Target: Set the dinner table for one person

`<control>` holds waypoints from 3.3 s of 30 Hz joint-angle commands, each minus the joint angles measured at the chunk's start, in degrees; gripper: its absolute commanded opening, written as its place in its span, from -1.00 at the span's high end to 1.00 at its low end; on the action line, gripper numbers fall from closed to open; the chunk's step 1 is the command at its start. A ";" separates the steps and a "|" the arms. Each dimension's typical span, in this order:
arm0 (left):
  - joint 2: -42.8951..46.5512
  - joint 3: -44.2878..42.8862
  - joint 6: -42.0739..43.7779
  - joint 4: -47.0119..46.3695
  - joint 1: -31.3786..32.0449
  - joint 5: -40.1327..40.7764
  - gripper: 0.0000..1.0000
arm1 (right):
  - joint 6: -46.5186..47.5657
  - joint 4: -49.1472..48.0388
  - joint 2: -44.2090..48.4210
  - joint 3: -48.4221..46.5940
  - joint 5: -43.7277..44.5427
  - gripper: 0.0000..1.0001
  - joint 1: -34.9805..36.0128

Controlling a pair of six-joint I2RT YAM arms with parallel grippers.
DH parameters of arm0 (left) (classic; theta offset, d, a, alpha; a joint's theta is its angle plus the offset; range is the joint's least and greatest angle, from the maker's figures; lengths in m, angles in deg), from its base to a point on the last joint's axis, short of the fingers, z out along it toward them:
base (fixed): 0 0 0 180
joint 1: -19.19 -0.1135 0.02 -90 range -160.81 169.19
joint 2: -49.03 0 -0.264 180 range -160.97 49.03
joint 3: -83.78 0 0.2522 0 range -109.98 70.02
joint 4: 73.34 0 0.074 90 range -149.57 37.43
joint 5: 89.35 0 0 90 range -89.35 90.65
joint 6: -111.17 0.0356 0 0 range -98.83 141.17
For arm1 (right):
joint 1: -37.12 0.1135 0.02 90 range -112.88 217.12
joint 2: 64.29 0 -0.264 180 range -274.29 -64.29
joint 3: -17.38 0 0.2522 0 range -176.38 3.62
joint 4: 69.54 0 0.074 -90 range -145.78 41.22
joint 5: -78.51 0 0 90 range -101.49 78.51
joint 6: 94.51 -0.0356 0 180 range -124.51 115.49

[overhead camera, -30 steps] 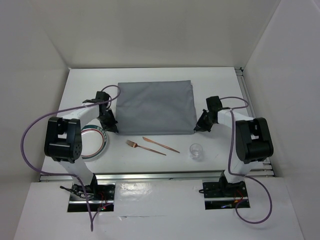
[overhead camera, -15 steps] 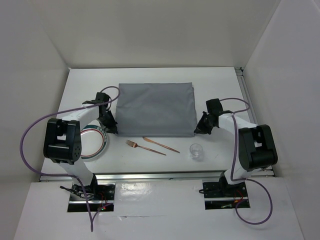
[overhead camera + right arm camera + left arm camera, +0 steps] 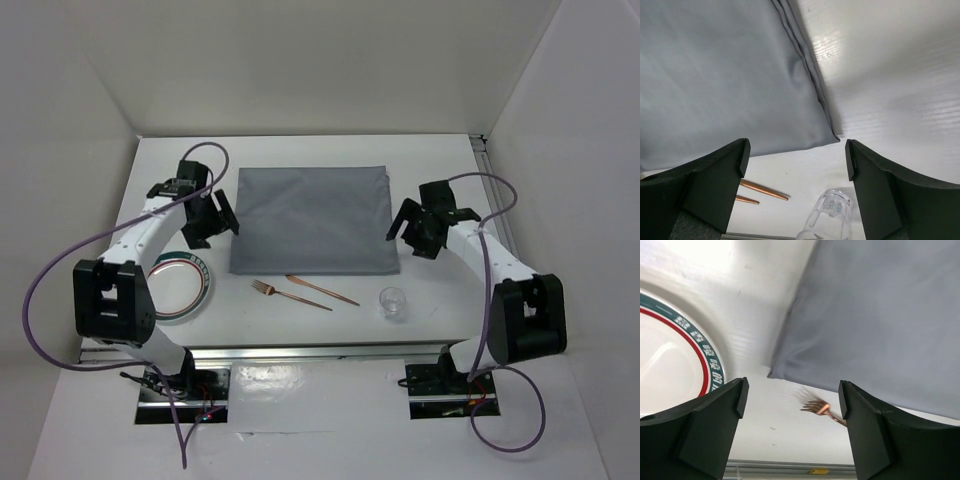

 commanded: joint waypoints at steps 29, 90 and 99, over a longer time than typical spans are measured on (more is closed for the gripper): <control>7.90 -6.75 4.18 1.09 1.35 -4.97 -0.61 | -15.97 15.01 30.25 21.36 -7.05 0.01 3.60; 6.94 -7.19 -0.03 8.48 0.21 5.84 -0.66 | 5.12 19.75 -56.59 -75.67 6.04 0.97 0.87; 8.69 -6.66 -0.56 10.15 -0.93 6.45 -0.76 | 6.17 18.61 -53.78 -78.73 2.97 -0.70 0.87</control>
